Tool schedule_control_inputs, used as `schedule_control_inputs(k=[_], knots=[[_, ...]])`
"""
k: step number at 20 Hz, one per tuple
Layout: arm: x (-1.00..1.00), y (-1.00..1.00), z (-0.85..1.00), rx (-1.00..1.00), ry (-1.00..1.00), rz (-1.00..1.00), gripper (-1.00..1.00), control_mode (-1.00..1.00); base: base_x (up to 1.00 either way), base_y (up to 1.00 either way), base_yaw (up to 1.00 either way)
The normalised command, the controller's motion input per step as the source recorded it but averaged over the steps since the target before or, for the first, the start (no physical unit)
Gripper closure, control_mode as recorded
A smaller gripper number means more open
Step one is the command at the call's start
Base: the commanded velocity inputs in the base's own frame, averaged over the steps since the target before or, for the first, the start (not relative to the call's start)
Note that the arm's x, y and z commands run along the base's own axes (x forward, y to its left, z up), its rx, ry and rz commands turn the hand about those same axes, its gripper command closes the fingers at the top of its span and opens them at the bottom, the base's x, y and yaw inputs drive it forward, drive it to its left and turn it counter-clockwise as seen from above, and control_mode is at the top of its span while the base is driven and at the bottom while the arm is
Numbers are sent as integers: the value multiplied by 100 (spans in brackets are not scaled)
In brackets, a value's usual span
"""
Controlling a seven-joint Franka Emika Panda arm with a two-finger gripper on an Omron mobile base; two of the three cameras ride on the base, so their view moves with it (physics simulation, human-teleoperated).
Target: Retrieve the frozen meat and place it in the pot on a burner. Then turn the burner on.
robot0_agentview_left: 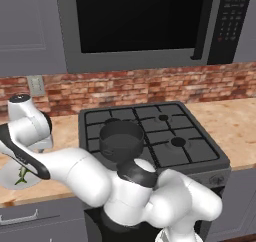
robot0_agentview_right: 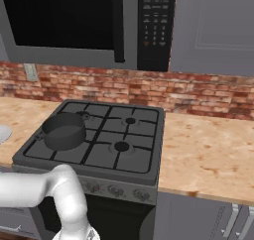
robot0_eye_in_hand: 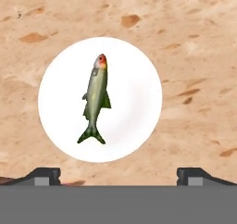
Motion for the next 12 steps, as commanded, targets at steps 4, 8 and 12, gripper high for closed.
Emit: schedule_control_inputs(k=[4,8,12], knots=[[21,0,-5,0,0,1,-100,-100,0,0,0],[34,8,-8,-1,0,4,-100,-100,0,0,0],[19,27,-6,-1,0,4,-100,-100,0,0,0]])
